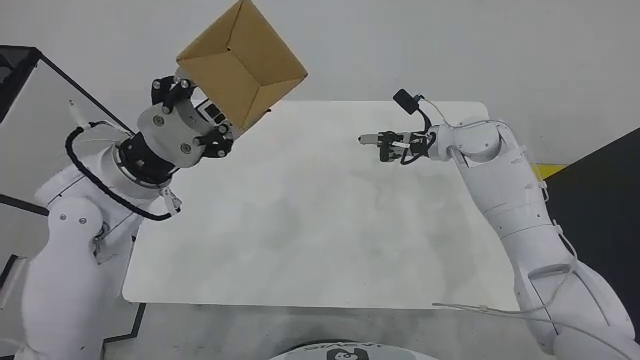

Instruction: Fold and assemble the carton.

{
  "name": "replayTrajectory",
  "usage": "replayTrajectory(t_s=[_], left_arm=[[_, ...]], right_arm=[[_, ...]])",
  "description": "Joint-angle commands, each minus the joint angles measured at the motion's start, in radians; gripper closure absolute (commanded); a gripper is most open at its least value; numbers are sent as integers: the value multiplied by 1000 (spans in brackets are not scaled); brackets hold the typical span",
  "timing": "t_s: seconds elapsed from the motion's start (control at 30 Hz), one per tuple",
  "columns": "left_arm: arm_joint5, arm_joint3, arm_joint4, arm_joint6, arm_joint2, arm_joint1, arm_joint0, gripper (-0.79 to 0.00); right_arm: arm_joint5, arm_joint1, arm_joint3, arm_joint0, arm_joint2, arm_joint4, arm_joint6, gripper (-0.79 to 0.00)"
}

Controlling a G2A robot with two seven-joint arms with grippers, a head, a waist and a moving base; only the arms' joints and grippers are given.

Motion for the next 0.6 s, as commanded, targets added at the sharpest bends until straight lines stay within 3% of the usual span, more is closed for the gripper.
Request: replayTrajectory(t_s=[0.0, 0.33, 0.47, 0.57], left_arm=[[-2, -9, 108, -22, 2, 2, -8, 0], [-88, -14, 743, -275, 11, 26, -34, 0], [-159, 3, 907, -372, 10, 35, -33, 0], [-186, 5, 962, -374, 9, 38, -33, 0]], right_arm=[[0, 0, 0, 0, 0, 0, 0, -785], [0, 0, 0, 0, 0, 0, 0, -785], [0, 0, 0, 0, 0, 0, 0, -785], [0, 0, 0, 0, 0, 0, 0, -785]])
